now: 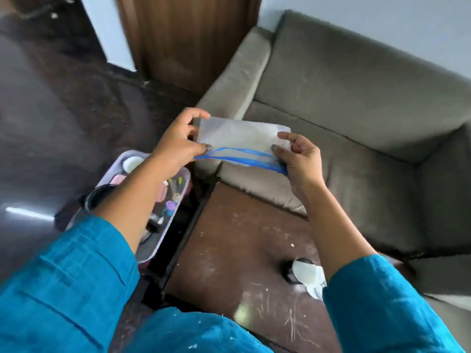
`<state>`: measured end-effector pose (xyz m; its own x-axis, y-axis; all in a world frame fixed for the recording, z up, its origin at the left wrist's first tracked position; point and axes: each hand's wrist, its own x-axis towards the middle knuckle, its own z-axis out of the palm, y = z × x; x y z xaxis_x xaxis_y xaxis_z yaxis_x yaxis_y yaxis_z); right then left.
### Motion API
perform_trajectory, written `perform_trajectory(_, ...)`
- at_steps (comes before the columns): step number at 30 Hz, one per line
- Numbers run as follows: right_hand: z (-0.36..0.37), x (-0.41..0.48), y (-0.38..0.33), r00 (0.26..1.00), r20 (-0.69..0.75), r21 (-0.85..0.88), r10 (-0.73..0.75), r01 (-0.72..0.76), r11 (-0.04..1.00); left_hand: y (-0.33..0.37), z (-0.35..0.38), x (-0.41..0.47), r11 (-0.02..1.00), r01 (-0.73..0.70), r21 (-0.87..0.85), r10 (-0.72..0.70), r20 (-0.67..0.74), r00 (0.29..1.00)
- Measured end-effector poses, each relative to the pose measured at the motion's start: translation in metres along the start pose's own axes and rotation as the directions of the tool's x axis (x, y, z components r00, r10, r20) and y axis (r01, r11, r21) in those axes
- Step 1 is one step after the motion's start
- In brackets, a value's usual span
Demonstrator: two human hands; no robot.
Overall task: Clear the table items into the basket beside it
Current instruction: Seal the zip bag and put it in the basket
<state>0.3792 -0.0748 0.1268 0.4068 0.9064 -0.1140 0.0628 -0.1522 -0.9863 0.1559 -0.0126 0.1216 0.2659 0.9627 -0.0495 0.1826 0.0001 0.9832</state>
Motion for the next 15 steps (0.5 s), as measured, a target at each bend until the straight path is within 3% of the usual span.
perform_trajectory(3, 0.057, 0.018, 0.005, 0.974, 0.179, 0.056, 0.142, -0.154, 0.986, -0.03, -0.047, 0.0, 0.987, 0.107, 0.122, -0.074, -0.253, 0.965)
perform_trajectory(5, 0.099, 0.029, 0.014, 0.956, 0.247, 0.005, 0.156, -0.162, 0.987, -0.051, -0.085, 0.003, 0.947, 0.194, 0.257, -0.11, -0.31, 0.944)
perform_trajectory(10, 0.182, 0.039, 0.053, 0.959, 0.263, -0.261, 0.108, -0.037, 0.965, -0.087, -0.157, 0.02, 0.825, 0.244, 0.509, -0.147, -0.225, 0.963)
perform_trajectory(15, 0.225, 0.039, 0.109, 0.938, 0.327, -0.525, 0.115, 0.079, 0.848, -0.138, -0.185, 0.045, 0.699, 0.339, 0.629, -0.356, -0.104, 0.929)
